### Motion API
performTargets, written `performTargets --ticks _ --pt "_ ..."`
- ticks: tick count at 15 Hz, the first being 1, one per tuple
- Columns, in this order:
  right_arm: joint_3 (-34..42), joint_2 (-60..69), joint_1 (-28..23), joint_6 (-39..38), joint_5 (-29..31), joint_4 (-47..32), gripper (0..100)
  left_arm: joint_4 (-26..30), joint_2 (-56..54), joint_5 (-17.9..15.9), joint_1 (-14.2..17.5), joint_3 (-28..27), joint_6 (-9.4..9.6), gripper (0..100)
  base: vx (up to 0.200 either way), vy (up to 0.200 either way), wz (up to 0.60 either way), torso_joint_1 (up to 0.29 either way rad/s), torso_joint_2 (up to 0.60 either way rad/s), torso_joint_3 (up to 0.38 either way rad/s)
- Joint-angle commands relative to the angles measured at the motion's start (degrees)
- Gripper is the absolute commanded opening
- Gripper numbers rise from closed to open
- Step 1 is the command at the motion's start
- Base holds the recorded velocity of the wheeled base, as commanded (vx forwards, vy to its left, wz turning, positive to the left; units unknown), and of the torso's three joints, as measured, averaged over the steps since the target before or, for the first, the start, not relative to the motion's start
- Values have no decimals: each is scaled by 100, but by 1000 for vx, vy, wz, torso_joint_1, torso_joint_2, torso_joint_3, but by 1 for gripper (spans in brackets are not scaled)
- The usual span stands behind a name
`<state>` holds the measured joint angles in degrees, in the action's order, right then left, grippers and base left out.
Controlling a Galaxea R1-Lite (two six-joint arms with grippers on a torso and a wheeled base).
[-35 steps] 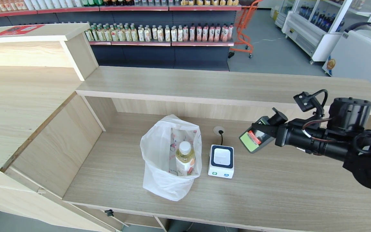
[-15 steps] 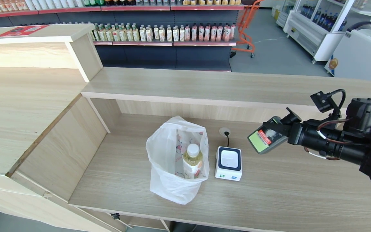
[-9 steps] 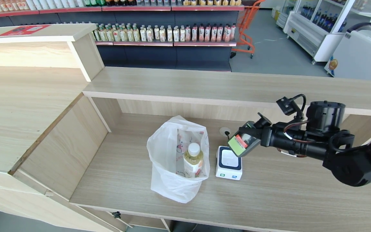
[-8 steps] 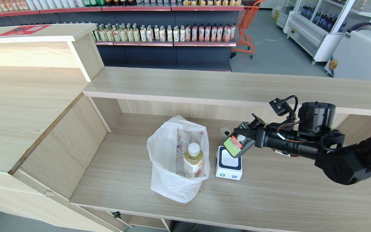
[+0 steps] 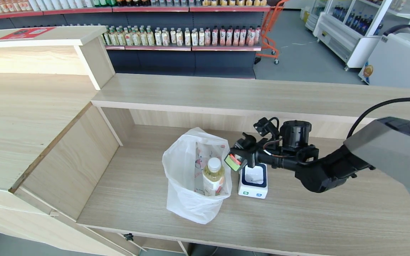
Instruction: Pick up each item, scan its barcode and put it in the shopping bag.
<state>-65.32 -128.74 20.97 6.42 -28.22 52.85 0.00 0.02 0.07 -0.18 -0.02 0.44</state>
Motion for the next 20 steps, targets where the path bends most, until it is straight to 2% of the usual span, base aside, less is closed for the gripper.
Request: performTargets --ticks 1,3,9,14,19,20 --pt "-456 -502 162 87 27 -11 0 0 -2 1 1 2 0 100 0 0 0 0 0 0" --pt "-842 -740 391 316 27 -2 0 0 -2 1 1 2 0 100 0 0 0 0 0 0" --pt "-1150 -1337 329 1423 45 59 0 0 -2 1 1 2 0 100 0 0 0 0 0 0" --pt "-2064 -1689 417 1467 317 -169 0 0 -2 1 1 2 0 100 0 0 0 0 0 0" --pt "-2046 -1821 426 1511 317 -152 0 0 -2 1 1 2 0 100 0 0 0 0 0 0" --pt "-2046 -1830 426 1502 308 -117 100 0 -2 1 1 2 0 100 0 0 0 0 0 0"
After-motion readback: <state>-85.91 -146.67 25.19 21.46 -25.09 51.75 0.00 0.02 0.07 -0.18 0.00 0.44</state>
